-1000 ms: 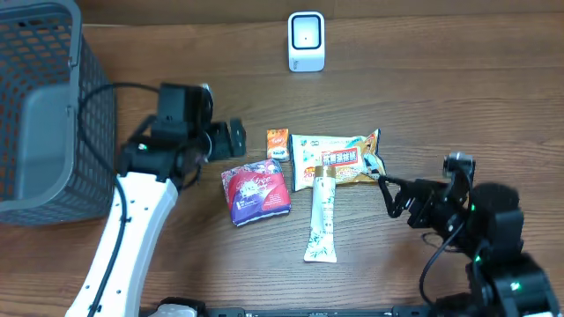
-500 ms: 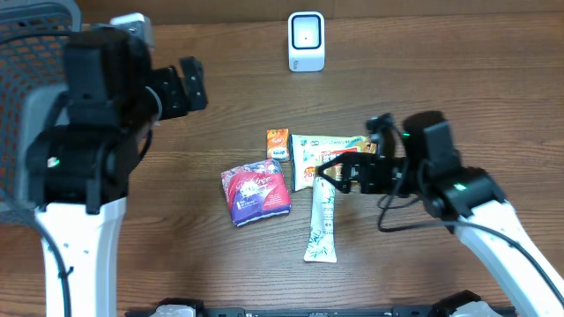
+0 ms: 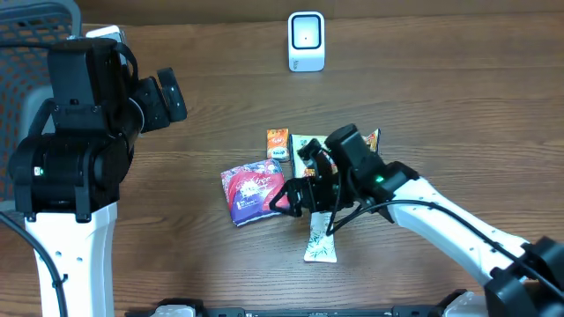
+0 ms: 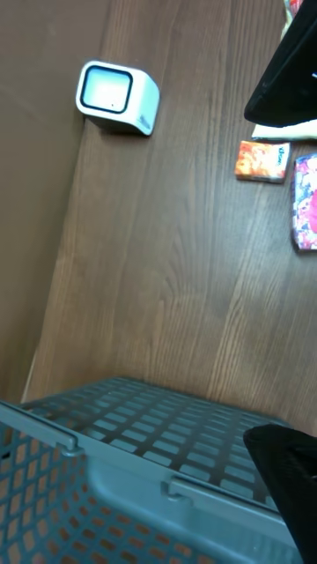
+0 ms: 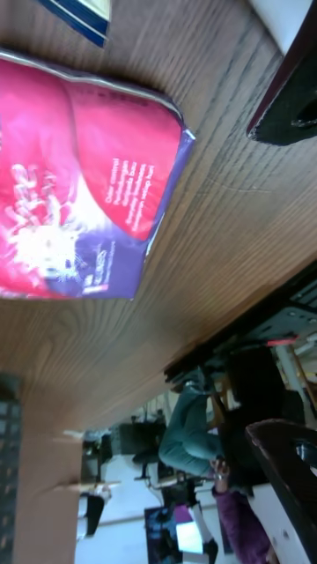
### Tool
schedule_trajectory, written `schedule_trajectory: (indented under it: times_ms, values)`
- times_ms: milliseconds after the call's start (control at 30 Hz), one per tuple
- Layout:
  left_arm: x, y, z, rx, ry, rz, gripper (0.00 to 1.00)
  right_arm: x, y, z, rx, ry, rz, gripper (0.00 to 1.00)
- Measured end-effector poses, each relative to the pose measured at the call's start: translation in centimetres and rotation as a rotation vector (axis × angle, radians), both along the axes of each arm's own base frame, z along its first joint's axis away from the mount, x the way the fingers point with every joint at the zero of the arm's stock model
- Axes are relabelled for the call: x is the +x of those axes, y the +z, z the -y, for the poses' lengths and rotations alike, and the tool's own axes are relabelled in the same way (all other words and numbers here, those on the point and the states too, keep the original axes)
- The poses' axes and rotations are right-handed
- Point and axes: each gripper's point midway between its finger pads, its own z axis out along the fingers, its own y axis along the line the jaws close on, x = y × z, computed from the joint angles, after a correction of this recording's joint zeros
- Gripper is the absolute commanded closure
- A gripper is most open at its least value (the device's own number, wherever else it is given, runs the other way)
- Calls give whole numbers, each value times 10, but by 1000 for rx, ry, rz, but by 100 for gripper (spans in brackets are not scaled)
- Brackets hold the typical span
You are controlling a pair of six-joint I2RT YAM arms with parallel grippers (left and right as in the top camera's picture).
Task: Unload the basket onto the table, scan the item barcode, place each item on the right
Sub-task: 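Raise the left arm aside and reach the right gripper to the package, then grasp the purple-red package with the right gripper and lift it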
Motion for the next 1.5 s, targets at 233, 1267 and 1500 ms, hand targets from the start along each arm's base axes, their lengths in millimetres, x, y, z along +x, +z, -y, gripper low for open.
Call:
schedule_trajectory:
  times_ms: [233, 1267, 1500]
  values:
    - [-3, -3, -2, 8, 8, -18, 0, 13, -39, -8, -53, -20, -16, 0]
    - [-12, -10, -10, 51, 37, -66, 0, 47, -92, -23, -144, -125, 57, 19]
    - [-13, -10, -14, 72, 48, -70, 0, 44, -101, -27, -131, -112, 18, 64]
